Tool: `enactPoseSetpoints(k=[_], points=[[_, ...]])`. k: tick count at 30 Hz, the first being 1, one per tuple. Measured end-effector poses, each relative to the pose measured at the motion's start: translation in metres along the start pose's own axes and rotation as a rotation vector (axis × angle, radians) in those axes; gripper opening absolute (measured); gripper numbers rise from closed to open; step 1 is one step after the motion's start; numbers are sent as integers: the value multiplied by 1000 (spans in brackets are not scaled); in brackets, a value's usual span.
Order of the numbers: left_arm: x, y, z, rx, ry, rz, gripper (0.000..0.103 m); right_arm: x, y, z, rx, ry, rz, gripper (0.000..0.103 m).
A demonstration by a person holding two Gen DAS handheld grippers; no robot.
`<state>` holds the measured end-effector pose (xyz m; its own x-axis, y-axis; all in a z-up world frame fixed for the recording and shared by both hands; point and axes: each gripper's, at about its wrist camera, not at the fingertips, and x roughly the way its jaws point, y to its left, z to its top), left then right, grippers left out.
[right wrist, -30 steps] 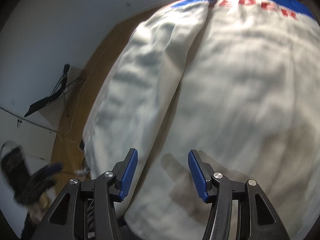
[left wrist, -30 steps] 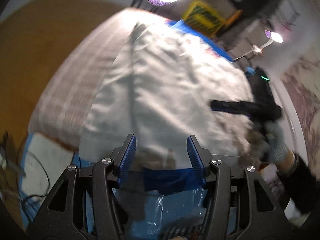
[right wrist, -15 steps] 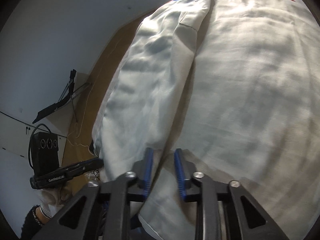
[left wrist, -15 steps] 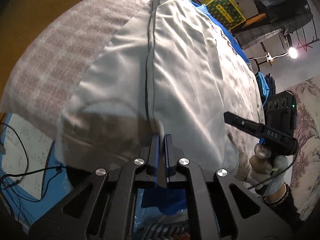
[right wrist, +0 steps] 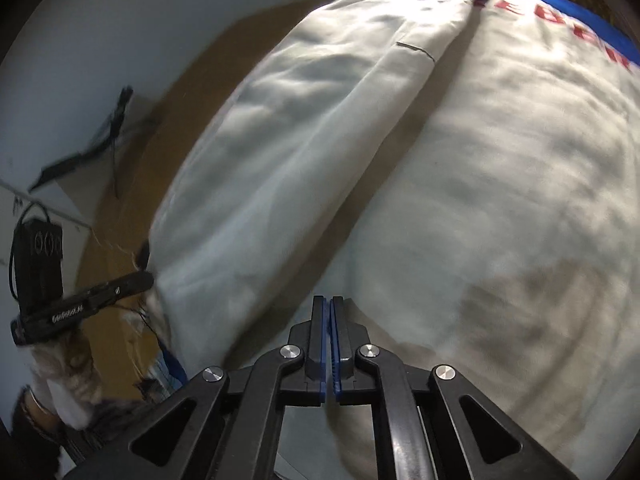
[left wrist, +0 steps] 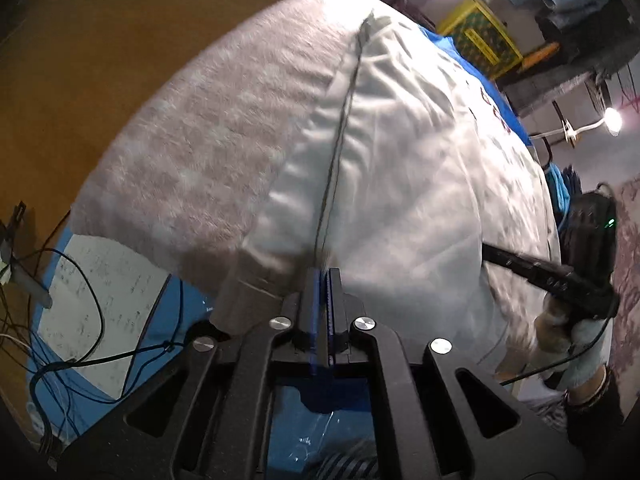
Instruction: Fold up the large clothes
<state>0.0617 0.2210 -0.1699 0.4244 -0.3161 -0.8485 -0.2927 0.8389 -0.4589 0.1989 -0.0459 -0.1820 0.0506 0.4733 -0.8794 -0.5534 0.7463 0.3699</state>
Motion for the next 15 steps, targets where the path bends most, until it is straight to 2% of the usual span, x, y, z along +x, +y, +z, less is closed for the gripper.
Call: enactPoseSetpoints(k=[1, 2, 5, 7, 9, 11, 13, 15], points=[[-1, 0, 1, -9, 1, -1, 0, -7, 2, 0, -20, -9, -8, 13], [-2, 1, 2, -16, 3, -9, 0, -18, 4, 2, -41, -33, -15, 28], [-4, 3, 9, -33, -3, -34, 1, -53, 11, 21, -80, -124, -1, 31], [-4, 4, 10, -39, -2, -46, 2, -75, 15, 43, -82, -187, 19, 37], [-4, 8, 10, -50, 8, -57, 3, -87, 22, 73, -82, -239, 25, 48], [-3, 11, 10, -64, 20, -75, 8, -88, 26, 105, -80, -261, 20, 52], [-2, 11, 10, -67, 25, -88, 22, -76, 35, 138, -75, -275, -16, 52], [0, 12, 11, -81, 38, -111, 24, -62, 43, 164, -80, -275, -49, 55]])
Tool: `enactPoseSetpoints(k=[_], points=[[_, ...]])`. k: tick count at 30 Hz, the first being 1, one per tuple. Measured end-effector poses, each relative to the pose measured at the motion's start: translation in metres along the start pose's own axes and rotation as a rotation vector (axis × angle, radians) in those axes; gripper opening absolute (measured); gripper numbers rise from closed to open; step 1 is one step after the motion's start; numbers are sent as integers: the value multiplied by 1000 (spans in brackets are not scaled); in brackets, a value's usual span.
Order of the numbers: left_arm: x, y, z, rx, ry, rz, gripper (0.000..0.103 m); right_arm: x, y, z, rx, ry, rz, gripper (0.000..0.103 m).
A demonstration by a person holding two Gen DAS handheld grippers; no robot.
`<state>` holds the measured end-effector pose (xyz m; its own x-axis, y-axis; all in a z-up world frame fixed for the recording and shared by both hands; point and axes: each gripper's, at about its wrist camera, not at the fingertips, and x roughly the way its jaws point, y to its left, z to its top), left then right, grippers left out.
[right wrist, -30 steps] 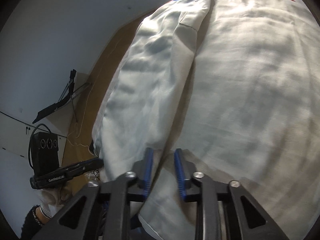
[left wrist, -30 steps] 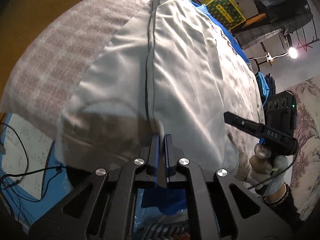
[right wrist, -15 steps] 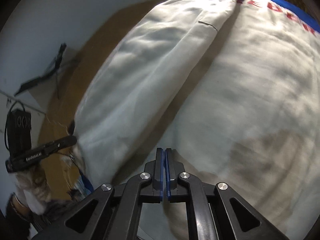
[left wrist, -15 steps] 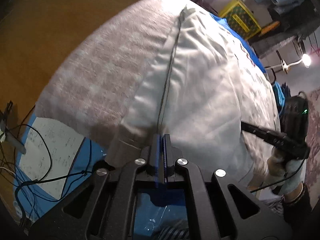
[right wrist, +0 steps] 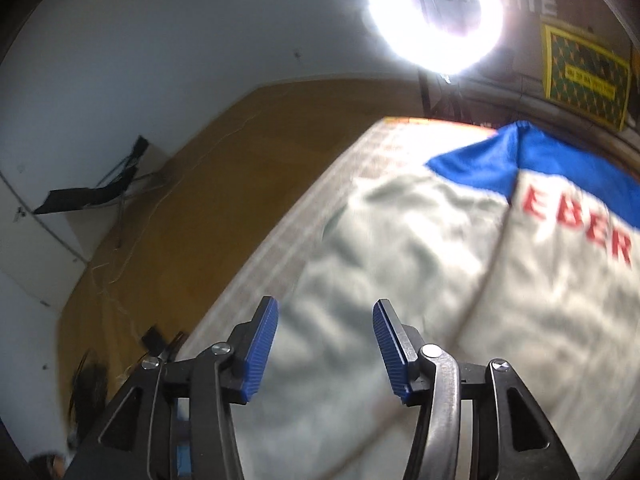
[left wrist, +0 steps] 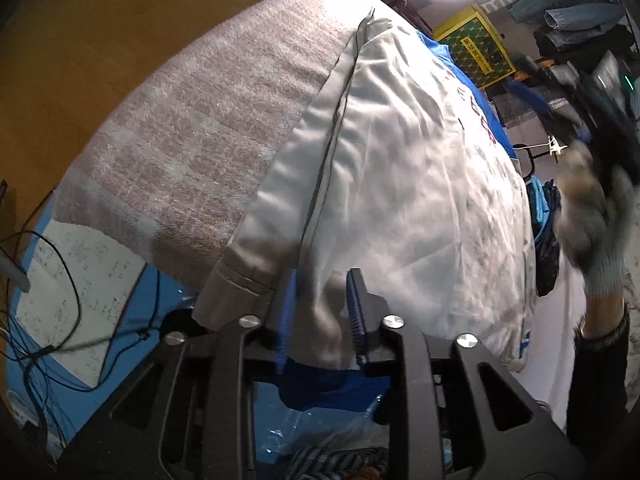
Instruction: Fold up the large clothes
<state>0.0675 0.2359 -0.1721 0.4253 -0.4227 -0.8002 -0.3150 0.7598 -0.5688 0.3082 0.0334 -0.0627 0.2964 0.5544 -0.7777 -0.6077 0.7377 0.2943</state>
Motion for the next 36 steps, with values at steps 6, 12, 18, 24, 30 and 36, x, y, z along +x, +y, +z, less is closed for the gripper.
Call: enactPoseSetpoints(k=[6, 12, 18, 24, 30, 36], points=[[10, 2, 5, 18, 36, 1, 24, 83, 9, 49, -1, 34, -117, 60], [14, 5, 14, 2, 47, -17, 24, 155, 7, 72, -18, 81, -214, 61], [20, 0, 14, 54, 53, 23, 12, 203, 3, 68, -68, 133, -369, 50], [6, -4, 17, 59, -5, 34, 4, 191, 14, 73, -121, 78, -373, 4], [6, 6, 22, 67, -50, 138, 3, 202, 14, 76, -110, 33, -381, 5], [1, 8, 18, 60, -68, 165, 8, 168, 19, 71, -124, 21, -257, 36]])
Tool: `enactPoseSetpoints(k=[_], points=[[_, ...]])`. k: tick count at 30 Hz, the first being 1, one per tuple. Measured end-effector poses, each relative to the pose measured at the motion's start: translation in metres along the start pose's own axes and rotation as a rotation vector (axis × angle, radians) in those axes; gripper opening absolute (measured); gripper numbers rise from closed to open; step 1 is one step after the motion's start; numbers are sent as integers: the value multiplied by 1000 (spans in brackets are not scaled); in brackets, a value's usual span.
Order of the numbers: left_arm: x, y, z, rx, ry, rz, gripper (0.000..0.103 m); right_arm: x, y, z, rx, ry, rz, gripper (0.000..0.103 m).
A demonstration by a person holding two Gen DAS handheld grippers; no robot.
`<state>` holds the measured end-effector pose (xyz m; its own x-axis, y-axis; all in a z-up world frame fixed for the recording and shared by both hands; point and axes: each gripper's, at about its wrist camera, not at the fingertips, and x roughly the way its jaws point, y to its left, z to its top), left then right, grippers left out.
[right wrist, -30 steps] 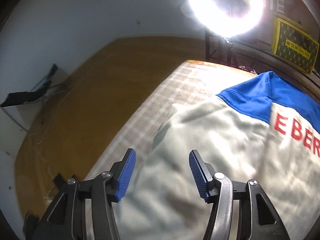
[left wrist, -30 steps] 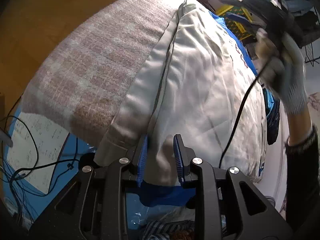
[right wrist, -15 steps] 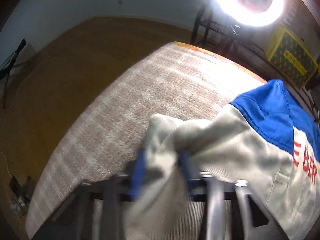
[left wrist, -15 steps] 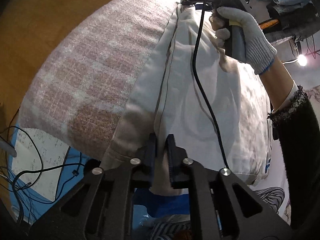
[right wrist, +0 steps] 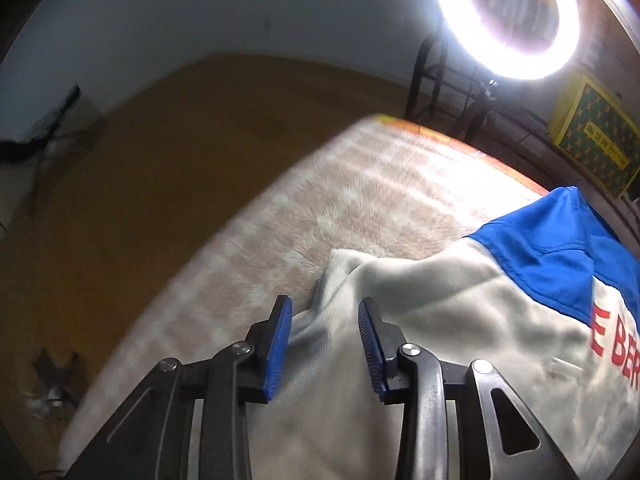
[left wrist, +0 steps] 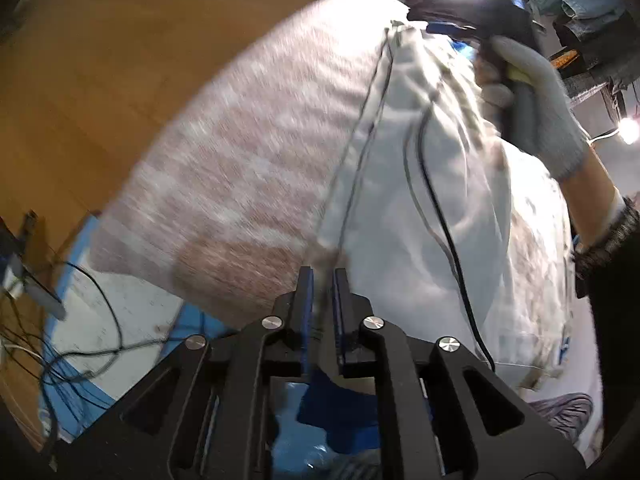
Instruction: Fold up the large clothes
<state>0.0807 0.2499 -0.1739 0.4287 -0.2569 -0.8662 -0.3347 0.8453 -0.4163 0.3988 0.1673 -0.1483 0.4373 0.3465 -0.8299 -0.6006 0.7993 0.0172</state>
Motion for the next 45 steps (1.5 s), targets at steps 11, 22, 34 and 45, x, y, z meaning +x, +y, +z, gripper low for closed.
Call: enactPoseSetpoints(k=[11, 22, 34, 45], points=[[-10, 12, -16, -41, -9, -29, 48, -151, -24, -109, -4, -60, 301, 38], [13, 37, -22, -215, 38, -105, 58, -115, 29, -248, -105, 95, 282, 38], [-46, 1, -14, -220, -186, -60, 58, -209, 1, -253, -30, 4, 277, 52], [-82, -5, -16, -236, -226, -93, 72, -300, -66, -266, 89, -150, 312, 63]])
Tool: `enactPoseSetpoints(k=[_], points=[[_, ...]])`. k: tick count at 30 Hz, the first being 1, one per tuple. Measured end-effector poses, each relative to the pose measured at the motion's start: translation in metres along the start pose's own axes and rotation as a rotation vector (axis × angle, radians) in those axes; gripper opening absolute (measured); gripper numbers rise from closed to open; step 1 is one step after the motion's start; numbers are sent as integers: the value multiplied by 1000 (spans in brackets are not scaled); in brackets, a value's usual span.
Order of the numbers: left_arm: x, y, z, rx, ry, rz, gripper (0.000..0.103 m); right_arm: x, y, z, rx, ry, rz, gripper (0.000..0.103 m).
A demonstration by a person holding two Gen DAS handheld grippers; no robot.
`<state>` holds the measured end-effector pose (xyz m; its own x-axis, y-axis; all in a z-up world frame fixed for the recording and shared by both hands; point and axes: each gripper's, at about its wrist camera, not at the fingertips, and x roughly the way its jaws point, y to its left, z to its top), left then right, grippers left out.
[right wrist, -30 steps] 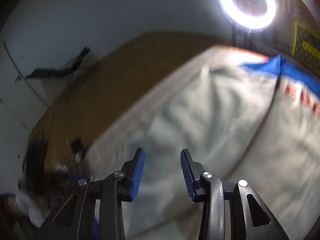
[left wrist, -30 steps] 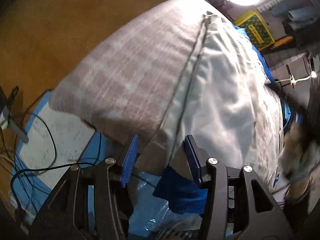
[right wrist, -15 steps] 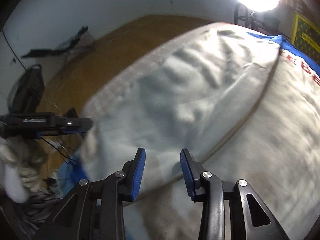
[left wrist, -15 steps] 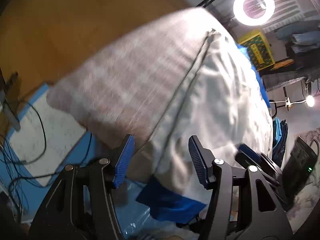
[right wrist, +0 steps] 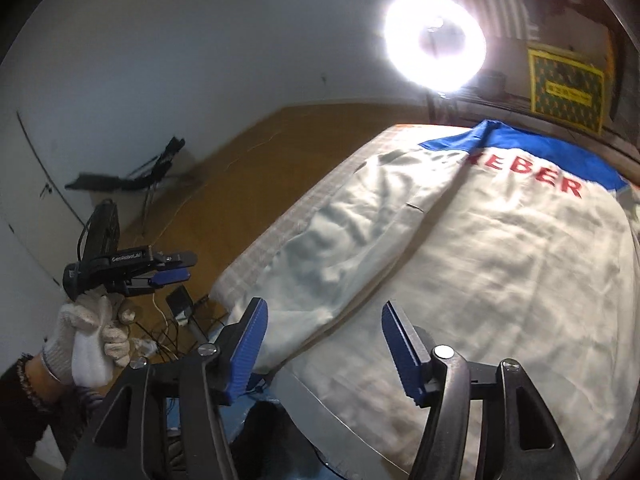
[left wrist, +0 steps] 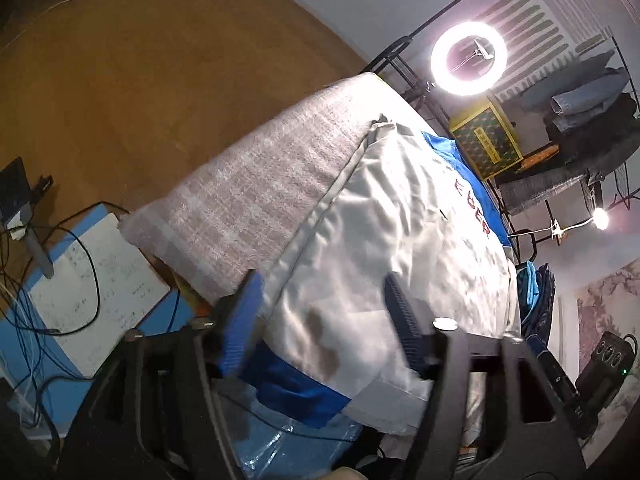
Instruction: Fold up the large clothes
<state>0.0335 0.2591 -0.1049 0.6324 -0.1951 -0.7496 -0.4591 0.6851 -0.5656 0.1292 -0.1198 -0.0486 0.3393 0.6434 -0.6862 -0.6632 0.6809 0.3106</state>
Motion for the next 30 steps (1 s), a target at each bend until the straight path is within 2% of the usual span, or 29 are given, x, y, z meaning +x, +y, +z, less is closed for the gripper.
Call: enactPoseSetpoints(k=[2, 6, 10, 14, 20, 23, 26, 30], points=[[9, 17, -7, -37, -3, -6, 72, 3, -6, -2, 6, 5, -13, 63], [38, 52, -19, -170, 111, -44, 72, 14, -18, -10, 54, 30, 23, 63], [48, 73, -26, -205, 69, -69, 72, 27, -25, -20, 80, 56, 52, 63], [73, 97, -34, -320, 101, -128, 72, 40, -30, -32, 112, 97, 79, 63], [91, 96, -35, -334, 101, -199, 72, 46, -27, -38, 95, 117, 84, 63], [95, 90, -37, -316, 130, -237, 71, 44, -24, -39, 81, 114, 86, 63], [92, 84, -39, -284, 144, -241, 64, 44, -25, -38, 84, 113, 92, 63], [81, 84, -43, -325, 138, -295, 52, 45, -25, -38, 88, 115, 93, 63]])
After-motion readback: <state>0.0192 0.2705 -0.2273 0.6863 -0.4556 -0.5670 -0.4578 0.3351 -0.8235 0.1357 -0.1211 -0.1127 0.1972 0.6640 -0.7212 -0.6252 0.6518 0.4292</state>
